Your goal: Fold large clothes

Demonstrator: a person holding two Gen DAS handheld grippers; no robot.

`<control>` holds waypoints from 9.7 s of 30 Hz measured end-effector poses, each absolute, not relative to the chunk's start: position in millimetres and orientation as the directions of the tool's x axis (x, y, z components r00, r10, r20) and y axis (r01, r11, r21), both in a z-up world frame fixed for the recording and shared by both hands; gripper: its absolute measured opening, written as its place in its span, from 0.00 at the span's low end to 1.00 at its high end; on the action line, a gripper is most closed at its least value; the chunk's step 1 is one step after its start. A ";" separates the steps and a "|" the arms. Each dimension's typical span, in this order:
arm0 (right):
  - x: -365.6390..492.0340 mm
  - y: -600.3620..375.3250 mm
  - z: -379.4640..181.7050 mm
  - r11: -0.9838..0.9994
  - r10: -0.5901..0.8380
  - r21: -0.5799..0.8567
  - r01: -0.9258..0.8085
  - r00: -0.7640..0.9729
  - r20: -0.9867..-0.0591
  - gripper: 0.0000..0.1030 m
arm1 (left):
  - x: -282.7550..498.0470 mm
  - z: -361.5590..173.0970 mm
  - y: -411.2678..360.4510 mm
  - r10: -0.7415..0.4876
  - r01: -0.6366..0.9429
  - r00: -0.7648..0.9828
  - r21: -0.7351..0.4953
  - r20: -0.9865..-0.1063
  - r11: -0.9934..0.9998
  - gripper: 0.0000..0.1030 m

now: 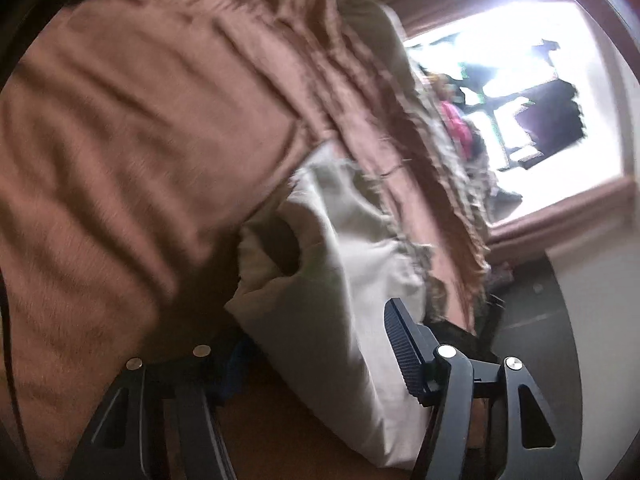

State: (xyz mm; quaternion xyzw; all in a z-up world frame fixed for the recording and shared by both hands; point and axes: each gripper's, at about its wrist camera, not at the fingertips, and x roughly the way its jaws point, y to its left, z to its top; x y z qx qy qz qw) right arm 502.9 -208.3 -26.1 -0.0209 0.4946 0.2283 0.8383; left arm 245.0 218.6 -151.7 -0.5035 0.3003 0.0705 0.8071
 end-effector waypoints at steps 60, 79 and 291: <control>334.1 -340.8 -20.9 0.713 0.634 0.520 -0.471 0.115 -0.765 0.09 | 378.6 56.9 11.4 -0.508 0.135 0.775 -0.687 -0.376 0.714 0.09; 275.8 -625.1 5.1 0.720 0.642 0.677 -0.152 0.516 -0.567 0.86 | 455.5 -56.1 -208.7 -0.673 0.224 0.437 -0.652 -0.597 0.724 0.09; 345.5 -884.0 48.3 0.887 0.068 0.312 0.340 0.572 -0.817 0.47 | 509.9 -167.6 -349.5 -0.754 0.159 0.042 -0.741 -0.655 0.653 0.48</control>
